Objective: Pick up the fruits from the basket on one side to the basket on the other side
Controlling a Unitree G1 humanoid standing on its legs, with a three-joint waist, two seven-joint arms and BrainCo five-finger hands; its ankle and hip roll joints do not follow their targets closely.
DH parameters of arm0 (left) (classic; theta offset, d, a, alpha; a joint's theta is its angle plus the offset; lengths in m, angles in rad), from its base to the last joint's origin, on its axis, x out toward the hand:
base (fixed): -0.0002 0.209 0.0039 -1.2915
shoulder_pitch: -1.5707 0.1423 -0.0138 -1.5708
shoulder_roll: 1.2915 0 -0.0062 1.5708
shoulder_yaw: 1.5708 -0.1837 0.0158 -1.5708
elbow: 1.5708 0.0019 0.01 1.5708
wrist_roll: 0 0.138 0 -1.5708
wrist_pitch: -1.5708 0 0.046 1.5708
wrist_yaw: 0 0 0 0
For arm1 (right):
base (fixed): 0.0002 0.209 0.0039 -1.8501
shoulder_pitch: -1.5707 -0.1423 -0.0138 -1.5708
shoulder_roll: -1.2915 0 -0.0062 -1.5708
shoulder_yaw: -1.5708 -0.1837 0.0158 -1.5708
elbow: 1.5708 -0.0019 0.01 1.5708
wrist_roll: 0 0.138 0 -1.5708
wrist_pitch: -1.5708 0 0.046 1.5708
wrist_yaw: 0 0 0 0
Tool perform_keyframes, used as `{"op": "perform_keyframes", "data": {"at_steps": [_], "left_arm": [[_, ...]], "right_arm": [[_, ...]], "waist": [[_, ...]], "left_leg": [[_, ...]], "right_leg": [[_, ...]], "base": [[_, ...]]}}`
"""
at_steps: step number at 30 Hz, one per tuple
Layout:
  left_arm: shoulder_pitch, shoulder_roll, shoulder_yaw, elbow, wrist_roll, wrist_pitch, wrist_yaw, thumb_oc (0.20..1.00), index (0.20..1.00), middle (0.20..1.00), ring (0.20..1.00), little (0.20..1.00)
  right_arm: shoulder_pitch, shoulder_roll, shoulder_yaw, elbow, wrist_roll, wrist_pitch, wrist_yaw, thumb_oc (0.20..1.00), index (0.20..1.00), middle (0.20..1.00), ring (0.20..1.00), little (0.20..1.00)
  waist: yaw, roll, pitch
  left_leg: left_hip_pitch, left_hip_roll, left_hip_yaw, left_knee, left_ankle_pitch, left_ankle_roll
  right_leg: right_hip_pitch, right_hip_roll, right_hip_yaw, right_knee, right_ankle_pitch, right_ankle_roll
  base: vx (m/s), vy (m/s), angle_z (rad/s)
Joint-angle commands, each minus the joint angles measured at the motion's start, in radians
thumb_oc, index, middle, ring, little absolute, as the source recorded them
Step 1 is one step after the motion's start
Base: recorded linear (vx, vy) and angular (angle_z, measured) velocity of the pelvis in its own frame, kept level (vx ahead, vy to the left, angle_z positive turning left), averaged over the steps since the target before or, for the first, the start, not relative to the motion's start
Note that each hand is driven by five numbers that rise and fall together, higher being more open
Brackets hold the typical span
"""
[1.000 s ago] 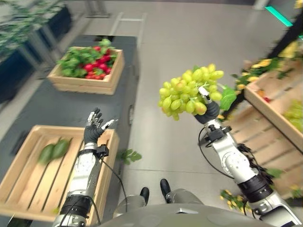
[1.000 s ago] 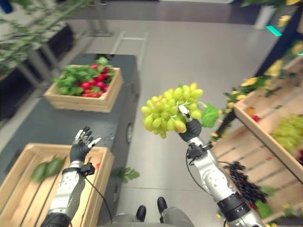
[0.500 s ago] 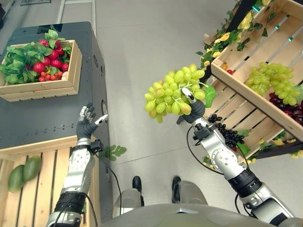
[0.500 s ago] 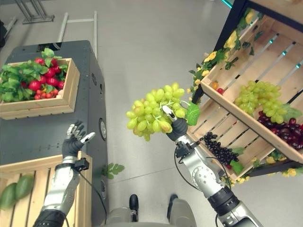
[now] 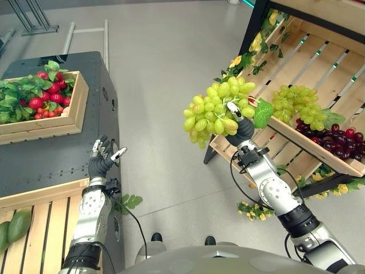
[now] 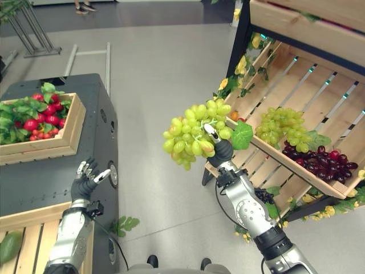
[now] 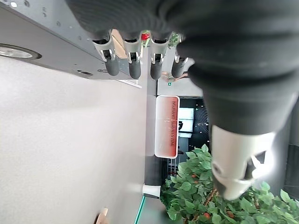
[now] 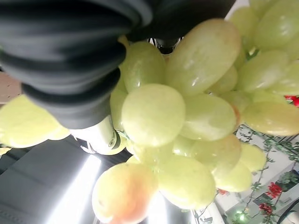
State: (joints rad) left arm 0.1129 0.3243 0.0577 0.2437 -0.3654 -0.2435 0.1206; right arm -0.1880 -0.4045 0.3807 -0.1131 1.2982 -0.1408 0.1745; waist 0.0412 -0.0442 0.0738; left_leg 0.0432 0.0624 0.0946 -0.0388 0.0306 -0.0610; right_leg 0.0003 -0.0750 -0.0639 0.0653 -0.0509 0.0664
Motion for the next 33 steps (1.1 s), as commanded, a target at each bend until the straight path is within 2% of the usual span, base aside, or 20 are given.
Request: {"op": "perform_keyframes", "data": {"at_steps": [1, 16, 33], "left_arm": [[0.01, 0.069, -0.012, -0.062, 0.029, -0.022, -0.016, 1.0, 1.0, 1.0, 1.0, 1.0], [0.015, 0.092, -0.059, -0.035, 0.022, -0.007, -0.031, 1.0, 1.0, 1.0, 1.0, 1.0], [0.0, 0.132, -0.1, -0.016, -0.015, -0.007, -0.033, 1.0, 1.0, 1.0, 1.0, 1.0]], "right_arm": [[-0.055, 0.033, -0.087, -0.081, -0.015, -0.097, 0.0, 0.2, 0.2, 0.2, 0.2, 0.2], [-0.162, -0.034, -0.209, 0.06, -0.06, -0.178, -0.114, 0.2, 0.2, 0.2, 0.2, 0.2], [-0.337, -0.093, -0.31, 0.386, -0.081, -0.241, -0.257, 0.2, 0.2, 0.2, 0.2, 0.2]], "waist": [[-0.01, -0.051, -0.045], [-0.009, -0.049, -0.063], [0.002, -0.039, -0.049]], "left_leg": [[-0.031, -0.059, -0.03, 0.074, -0.09, 0.044], [-0.013, -0.049, -0.041, 0.059, -0.088, 0.034], [-0.026, -0.049, -0.061, 0.076, -0.077, 0.025]], "right_leg": [[0.015, -0.012, 0.013, -0.05, 0.058, 0.035], [0.049, -0.002, 0.012, -0.081, 0.056, 0.03], [0.05, -0.001, 0.0, -0.075, 0.058, 0.02]], "base": [[0.04, -0.023, -0.01], [0.02, -0.011, 0.01], [0.0, -0.007, 0.04]]}}
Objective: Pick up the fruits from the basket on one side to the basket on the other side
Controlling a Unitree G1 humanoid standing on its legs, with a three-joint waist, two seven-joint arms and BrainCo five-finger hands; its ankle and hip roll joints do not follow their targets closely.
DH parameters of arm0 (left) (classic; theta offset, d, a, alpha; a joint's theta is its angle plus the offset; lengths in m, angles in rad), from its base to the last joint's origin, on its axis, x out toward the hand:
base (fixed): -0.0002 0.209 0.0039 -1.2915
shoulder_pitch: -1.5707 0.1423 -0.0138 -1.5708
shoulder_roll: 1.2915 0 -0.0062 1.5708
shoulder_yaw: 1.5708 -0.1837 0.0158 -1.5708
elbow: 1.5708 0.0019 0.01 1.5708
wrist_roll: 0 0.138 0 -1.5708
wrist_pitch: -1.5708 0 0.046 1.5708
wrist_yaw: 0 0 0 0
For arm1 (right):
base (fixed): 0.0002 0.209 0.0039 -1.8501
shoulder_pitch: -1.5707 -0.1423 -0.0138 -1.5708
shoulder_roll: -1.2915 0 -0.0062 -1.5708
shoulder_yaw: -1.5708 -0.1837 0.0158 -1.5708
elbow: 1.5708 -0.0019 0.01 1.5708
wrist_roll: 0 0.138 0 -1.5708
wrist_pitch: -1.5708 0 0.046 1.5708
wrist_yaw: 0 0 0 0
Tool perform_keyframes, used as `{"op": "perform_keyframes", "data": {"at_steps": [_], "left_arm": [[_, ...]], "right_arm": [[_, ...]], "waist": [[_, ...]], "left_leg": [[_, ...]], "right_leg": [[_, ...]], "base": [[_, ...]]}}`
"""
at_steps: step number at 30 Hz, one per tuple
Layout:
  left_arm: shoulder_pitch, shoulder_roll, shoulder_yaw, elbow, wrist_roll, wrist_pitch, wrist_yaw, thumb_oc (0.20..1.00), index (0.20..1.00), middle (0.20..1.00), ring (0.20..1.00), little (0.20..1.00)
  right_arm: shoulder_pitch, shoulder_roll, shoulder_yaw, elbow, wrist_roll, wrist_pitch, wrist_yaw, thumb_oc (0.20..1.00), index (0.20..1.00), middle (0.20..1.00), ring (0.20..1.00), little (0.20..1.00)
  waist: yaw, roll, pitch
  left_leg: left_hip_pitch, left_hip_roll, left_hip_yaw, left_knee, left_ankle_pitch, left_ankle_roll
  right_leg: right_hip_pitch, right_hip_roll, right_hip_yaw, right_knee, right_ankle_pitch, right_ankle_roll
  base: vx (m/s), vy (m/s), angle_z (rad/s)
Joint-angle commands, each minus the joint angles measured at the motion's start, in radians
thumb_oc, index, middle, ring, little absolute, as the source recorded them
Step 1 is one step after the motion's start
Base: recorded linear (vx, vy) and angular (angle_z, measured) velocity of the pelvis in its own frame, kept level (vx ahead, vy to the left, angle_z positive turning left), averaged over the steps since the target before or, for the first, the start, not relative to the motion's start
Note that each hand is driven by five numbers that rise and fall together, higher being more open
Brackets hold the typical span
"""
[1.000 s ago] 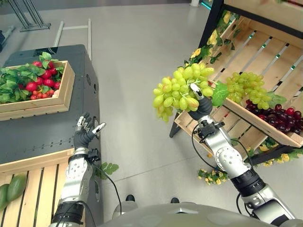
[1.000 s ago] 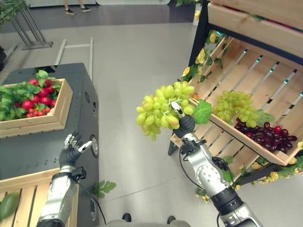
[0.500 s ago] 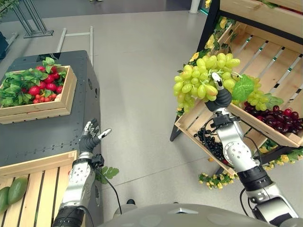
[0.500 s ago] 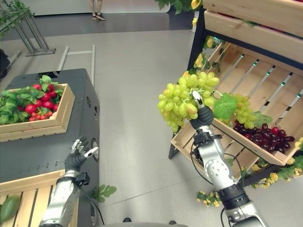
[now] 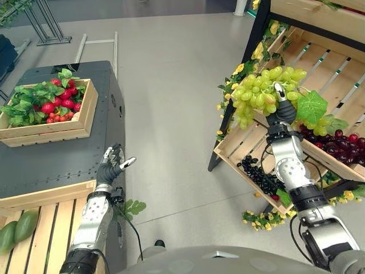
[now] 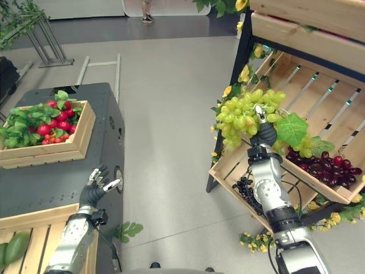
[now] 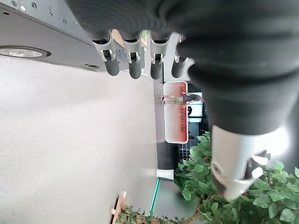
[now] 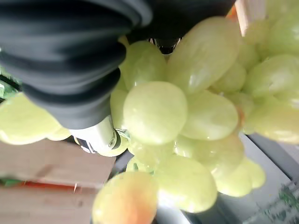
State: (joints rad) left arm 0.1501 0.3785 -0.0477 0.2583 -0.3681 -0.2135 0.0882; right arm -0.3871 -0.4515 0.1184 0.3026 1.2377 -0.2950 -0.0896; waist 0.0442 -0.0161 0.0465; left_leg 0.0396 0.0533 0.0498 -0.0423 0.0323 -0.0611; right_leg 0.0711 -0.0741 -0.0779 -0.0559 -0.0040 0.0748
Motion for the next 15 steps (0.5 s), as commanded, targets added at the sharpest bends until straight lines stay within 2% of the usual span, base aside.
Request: {"op": "perform_keyframes", "data": {"at_steps": [1, 15], "left_arm": [[-0.038, 0.082, 0.001, -0.028, -0.021, -0.041, -0.003, 1.0, 1.0, 1.0, 1.0, 1.0], [-0.036, 0.104, -0.032, -0.021, -0.042, -0.039, -0.015, 1.0, 1.0, 1.0, 1.0, 1.0]], "right_arm": [[-0.163, -0.057, -0.056, 0.016, -0.023, -0.088, -0.007, 0.2, 0.2, 0.2, 0.2, 0.2], [-0.299, -0.152, -0.125, 0.247, -0.01, -0.111, -0.071, 0.2, 0.2, 0.2, 0.2, 0.2]], "waist": [[0.001, -0.063, -0.019], [0.011, -0.037, -0.003]], "left_leg": [[-0.025, -0.04, -0.02, 0.081, -0.077, 0.023], [-0.035, -0.039, -0.047, 0.073, -0.059, 0.009]], "right_leg": [[-0.022, -0.001, 0.012, 0.047, 0.01, 0.01], [-0.016, 0.001, -0.018, 0.036, 0.01, 0.003]], "base": [[-0.01, -0.01, 0.05], [0.0, -0.012, 0.07]]}}
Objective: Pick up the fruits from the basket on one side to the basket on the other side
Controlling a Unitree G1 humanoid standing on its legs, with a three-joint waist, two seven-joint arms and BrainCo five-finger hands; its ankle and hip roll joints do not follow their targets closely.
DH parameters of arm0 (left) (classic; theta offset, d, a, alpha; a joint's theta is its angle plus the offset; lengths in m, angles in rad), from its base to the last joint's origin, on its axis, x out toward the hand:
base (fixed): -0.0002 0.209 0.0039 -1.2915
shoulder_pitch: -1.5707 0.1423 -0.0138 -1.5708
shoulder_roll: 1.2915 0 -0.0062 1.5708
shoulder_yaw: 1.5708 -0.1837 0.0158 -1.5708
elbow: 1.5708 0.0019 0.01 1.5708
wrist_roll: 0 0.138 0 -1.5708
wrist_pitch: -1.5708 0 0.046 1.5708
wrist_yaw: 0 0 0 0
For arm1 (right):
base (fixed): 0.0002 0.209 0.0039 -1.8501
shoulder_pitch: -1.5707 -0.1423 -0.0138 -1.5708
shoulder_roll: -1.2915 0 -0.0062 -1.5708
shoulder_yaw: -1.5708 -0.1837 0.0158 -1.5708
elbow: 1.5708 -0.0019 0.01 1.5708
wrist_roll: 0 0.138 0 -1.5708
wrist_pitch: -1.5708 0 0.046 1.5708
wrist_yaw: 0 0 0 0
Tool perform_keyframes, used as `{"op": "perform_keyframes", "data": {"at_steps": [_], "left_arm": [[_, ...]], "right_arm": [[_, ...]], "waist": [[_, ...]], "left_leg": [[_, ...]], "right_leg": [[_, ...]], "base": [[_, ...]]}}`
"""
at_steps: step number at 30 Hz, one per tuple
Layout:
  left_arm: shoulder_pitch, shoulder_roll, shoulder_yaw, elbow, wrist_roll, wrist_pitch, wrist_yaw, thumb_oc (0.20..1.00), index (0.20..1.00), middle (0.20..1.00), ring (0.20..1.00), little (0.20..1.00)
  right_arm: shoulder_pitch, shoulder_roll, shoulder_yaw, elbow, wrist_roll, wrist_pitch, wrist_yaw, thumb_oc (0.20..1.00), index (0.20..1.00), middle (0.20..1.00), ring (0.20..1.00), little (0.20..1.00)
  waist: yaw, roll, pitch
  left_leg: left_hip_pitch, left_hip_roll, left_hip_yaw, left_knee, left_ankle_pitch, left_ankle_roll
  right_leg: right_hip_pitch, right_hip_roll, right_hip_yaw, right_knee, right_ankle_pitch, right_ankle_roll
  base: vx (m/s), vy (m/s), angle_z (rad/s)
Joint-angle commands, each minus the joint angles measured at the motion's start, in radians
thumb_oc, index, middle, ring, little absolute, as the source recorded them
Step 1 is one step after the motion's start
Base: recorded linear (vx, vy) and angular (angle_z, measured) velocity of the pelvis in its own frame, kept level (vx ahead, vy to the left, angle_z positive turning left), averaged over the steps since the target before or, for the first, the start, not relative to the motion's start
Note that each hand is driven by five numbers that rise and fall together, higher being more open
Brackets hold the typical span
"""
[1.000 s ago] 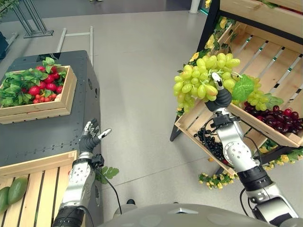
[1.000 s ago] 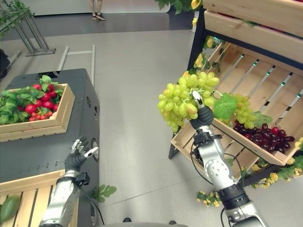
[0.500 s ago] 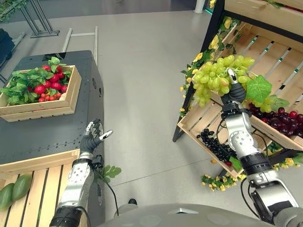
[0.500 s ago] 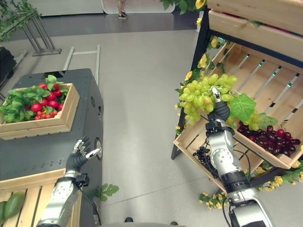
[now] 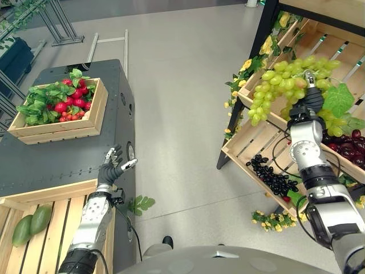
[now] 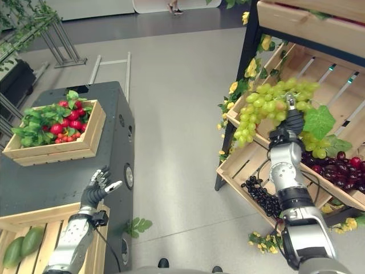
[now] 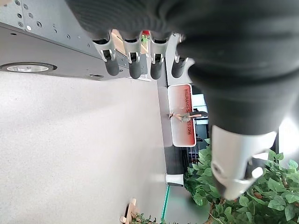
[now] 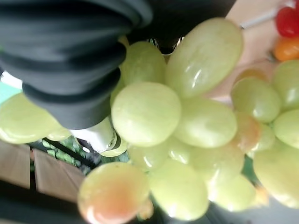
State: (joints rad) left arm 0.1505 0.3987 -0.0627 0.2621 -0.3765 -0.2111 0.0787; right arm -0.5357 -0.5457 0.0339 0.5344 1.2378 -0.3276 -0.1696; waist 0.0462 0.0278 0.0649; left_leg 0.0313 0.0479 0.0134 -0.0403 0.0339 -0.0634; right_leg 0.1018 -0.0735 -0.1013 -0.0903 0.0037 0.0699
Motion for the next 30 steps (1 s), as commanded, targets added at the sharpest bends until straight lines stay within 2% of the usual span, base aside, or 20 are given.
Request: {"op": "perform_keyframes", "data": {"at_steps": [1, 10, 23, 30], "left_arm": [[-0.037, 0.084, -0.018, -0.023, -0.034, -0.041, -0.005, 1.0, 1.0, 1.0, 1.0, 1.0], [-0.034, 0.092, -0.039, -0.03, -0.04, -0.039, -0.01, 1.0, 1.0, 1.0, 1.0, 1.0], [-0.026, 0.117, -0.066, -0.044, -0.057, -0.032, -0.011, 1.0, 1.0, 1.0, 1.0, 1.0], [-0.016, 0.117, -0.072, -0.048, -0.059, -0.031, -0.007, 1.0, 1.0, 1.0, 1.0, 1.0]], "right_arm": [[-0.157, -0.06, -0.042, 0.022, -0.009, -0.079, 0.006, 0.2, 0.2, 0.2, 0.2, 0.2], [-0.233, -0.113, -0.063, 0.145, 0.0, -0.083, -0.03, 0.2, 0.2, 0.2, 0.2, 0.2], [-0.396, -0.217, -0.028, 0.361, -0.045, -0.052, -0.111, 0.2, 0.2, 0.2, 0.2, 0.2], [-0.429, -0.241, -0.002, 0.405, -0.074, -0.036, -0.13, 0.2, 0.2, 0.2, 0.2, 0.2]], "waist": [[0.009, -0.081, -0.021], [0.012, -0.079, -0.024], [0.014, -0.075, -0.012], [0.011, -0.075, -0.012]], "left_leg": [[-0.027, -0.033, -0.013, 0.072, -0.06, 0.011], [-0.025, -0.03, -0.025, 0.07, -0.057, 0.006], [-0.026, -0.029, -0.025, 0.062, -0.054, 0.006], [-0.018, -0.03, -0.024, 0.052, -0.055, 0.008]], "right_leg": [[-0.047, 0.001, 0.005, 0.071, 0.002, 0.008], [-0.037, 0.006, -0.011, 0.066, -0.001, 0.004], [-0.045, 0.003, -0.013, 0.065, 0.006, 0.007], [-0.04, 0.002, -0.014, 0.061, 0.008, 0.008]], "base": [[0.0, -0.021, 0.12], [0.01, -0.014, 0.05], [0.0, 0.0, 0.0], [0.0, 0.0, 0.0]]}}
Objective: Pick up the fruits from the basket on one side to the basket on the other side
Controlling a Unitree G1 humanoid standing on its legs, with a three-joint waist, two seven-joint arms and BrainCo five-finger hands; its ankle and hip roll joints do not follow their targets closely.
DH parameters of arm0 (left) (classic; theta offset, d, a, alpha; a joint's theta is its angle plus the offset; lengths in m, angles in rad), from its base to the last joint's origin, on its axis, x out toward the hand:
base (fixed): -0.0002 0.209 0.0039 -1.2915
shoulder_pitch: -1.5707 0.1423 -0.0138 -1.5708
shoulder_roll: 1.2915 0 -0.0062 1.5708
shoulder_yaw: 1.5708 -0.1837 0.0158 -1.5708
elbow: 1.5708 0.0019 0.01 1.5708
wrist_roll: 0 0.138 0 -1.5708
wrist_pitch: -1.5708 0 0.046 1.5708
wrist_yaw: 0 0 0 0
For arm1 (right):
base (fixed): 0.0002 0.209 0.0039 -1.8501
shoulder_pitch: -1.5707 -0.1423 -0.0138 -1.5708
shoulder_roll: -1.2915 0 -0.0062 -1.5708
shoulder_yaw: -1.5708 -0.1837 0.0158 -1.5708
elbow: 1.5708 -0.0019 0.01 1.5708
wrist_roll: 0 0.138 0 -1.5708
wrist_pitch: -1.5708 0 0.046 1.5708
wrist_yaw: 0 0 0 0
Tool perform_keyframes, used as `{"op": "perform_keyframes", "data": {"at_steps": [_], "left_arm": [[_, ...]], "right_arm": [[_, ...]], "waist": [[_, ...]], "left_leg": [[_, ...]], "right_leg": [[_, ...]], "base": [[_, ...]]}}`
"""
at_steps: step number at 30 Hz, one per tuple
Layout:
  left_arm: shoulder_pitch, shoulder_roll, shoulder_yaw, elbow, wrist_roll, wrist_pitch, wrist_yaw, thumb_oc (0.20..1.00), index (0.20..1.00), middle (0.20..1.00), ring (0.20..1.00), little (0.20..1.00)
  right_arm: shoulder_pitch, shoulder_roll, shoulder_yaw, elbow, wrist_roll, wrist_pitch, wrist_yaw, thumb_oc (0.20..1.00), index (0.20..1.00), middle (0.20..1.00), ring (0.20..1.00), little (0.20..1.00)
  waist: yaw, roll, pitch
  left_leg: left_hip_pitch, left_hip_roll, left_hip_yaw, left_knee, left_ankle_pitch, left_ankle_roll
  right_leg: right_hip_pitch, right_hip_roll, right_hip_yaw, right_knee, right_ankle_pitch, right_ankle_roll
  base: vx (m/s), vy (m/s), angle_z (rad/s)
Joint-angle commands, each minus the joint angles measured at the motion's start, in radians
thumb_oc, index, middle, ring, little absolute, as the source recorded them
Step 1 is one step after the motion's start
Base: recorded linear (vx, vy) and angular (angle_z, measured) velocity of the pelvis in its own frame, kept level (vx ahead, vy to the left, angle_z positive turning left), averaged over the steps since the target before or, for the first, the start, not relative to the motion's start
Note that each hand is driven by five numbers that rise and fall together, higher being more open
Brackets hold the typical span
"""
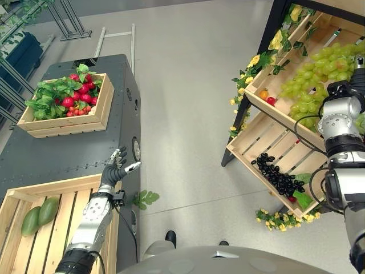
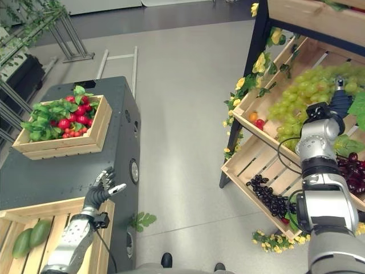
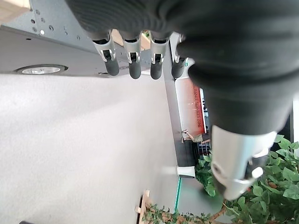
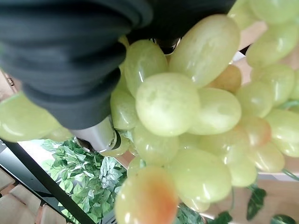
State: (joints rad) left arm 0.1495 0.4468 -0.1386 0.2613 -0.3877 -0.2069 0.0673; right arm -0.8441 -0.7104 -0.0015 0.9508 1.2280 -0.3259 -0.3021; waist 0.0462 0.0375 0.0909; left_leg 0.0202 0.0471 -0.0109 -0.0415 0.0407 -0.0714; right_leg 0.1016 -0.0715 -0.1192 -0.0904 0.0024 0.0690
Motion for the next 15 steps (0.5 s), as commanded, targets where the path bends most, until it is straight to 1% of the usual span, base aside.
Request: {"op": "perform_keyframes", "data": {"at_steps": [1, 3, 5, 6, 7, 8, 9, 10, 12, 13, 15], "left_arm": [[-0.015, 0.069, 0.005, -0.048, -0.047, -0.035, 0.004, 1.0, 1.0, 1.0, 1.0, 1.0], [-0.011, 0.07, 0.007, -0.051, -0.048, -0.036, 0.005, 1.0, 1.0, 1.0, 1.0, 1.0], [-0.014, 0.075, 0.007, -0.048, -0.045, -0.041, 0.008, 1.0, 1.0, 1.0, 1.0, 1.0], [-0.015, 0.076, 0.007, -0.046, -0.044, -0.043, 0.008, 1.0, 1.0, 1.0, 1.0, 1.0], [-0.014, 0.079, 0.008, -0.048, -0.041, -0.046, 0.006, 1.0, 1.0, 1.0, 1.0, 1.0], [-0.011, 0.083, 0.013, -0.048, -0.036, -0.051, 0.003, 1.0, 1.0, 1.0, 1.0, 1.0], [-0.01, 0.086, 0.015, -0.048, -0.029, -0.057, 0.001, 1.0, 1.0, 1.0, 1.0, 1.0], [-0.007, 0.091, 0.015, -0.051, -0.023, -0.063, -0.005, 1.0, 1.0, 1.0, 1.0, 1.0], [-0.006, 0.09, 0.016, -0.051, -0.023, -0.064, -0.005, 1.0, 1.0, 1.0, 1.0, 1.0], [-0.001, 0.09, 0.011, -0.056, -0.021, -0.067, -0.007, 1.0, 1.0, 1.0, 1.0, 1.0], [0.003, 0.093, 0.007, -0.065, -0.022, -0.068, -0.007, 1.0, 1.0, 1.0, 1.0, 1.0]], "right_arm": [[-0.121, -0.076, 0.034, -0.012, -0.065, -0.037, 0.002, 0.2, 0.2, 0.2, 0.2, 0.2], [-0.125, -0.081, 0.065, -0.002, -0.135, -0.016, -0.012, 0.2, 0.2, 0.2, 0.2, 0.2], [-0.126, -0.094, 0.112, -0.004, -0.253, 0.013, -0.036, 0.2, 0.2, 0.2, 0.2, 0.2], [-0.125, -0.097, 0.136, -0.009, -0.303, 0.029, -0.032, 0.2, 0.2, 0.2, 0.2, 0.2], [-0.126, -0.107, 0.167, -0.011, -0.368, 0.048, -0.033, 0.2, 0.2, 0.2, 0.2, 0.2], [-0.127, -0.129, 0.218, -0.023, -0.473, 0.082, -0.029, 0.2, 0.2, 0.2, 0.2, 0.2], [-0.124, -0.141, 0.245, -0.039, -0.521, 0.089, -0.027, 0.2, 0.2, 0.2, 0.2, 0.2], [-0.124, -0.161, 0.292, -0.055, -0.593, 0.102, -0.014, 0.2, 0.2, 0.2, 0.2, 0.2], [-0.126, -0.161, 0.293, -0.054, -0.593, 0.102, -0.014, 0.2, 0.2, 0.2, 0.2, 0.2], [-0.128, -0.171, 0.32, -0.048, -0.643, 0.117, -0.014, 0.2, 0.2, 0.2, 0.2, 0.2], [-0.138, -0.172, 0.347, -0.029, -0.684, 0.13, -0.004, 0.2, 0.2, 0.2, 0.2, 0.2]], "waist": [[0.011, -0.085, -0.038], [0.009, -0.086, -0.036], [0.006, -0.088, -0.033], [0.005, -0.09, -0.031], [0.005, -0.092, -0.029], [0.002, -0.092, -0.029], [0.0, -0.096, -0.024], [-0.003, -0.1, -0.024], [-0.003, -0.098, -0.023], [-0.004, -0.104, -0.024], [-0.004, -0.109, -0.024]], "left_leg": [[-0.007, -0.029, 0.001, 0.053, -0.062, 0.016], [-0.004, -0.03, 0.001, 0.052, -0.061, 0.016], [-0.002, -0.03, 0.004, 0.053, -0.062, 0.017], [-0.003, -0.03, 0.005, 0.053, -0.062, 0.017], [-0.002, -0.029, 0.006, 0.054, -0.062, 0.017], [0.005, -0.027, 0.008, 0.052, -0.073, 0.017], [0.0, -0.028, 0.01, 0.055, -0.062, 0.018], [0.005, -0.026, 0.01, 0.053, -0.074, 0.018], [0.007, -0.025, 0.011, 0.053, -0.076, 0.018], [0.008, -0.024, 0.011, 0.052, -0.076, 0.019], [0.008, -0.023, 0.013, 0.053, -0.077, 0.02]], "right_leg": [[-0.04, 0.0, 0.004, 0.061, 0.009, 0.009], [-0.038, 0.0, 0.005, 0.06, 0.011, 0.009], [-0.04, 0.001, 0.009, 0.062, 0.012, 0.009], [-0.041, 0.001, 0.011, 0.062, 0.013, 0.009], [-0.042, 0.001, 0.013, 0.063, 0.014, 0.009], [-0.038, 0.003, 0.016, 0.062, 0.006, 0.011], [-0.045, 0.002, 0.017, 0.066, 0.015, 0.01], [-0.043, 0.005, 0.021, 0.066, 0.008, 0.011], [-0.041, 0.005, 0.022, 0.066, 0.007, 0.011], [-0.04, 0.006, 0.024, 0.064, 0.009, 0.012], [-0.042, 0.006, 0.027, 0.064, 0.011, 0.013]], "base": [[0.0, 0.0, 0.0], [0.0, 0.0, 0.0], [0.0, 0.0, 0.0], [0.0, 0.0, 0.0], [0.0, 0.0, 0.0], [0.0, 0.0, 0.0], [0.0, 0.0, 0.0], [0.0, 0.0, 0.0], [0.02, 0.002, -0.01], [0.0, 0.0, 0.0], [0.0, 0.0, 0.0]]}}
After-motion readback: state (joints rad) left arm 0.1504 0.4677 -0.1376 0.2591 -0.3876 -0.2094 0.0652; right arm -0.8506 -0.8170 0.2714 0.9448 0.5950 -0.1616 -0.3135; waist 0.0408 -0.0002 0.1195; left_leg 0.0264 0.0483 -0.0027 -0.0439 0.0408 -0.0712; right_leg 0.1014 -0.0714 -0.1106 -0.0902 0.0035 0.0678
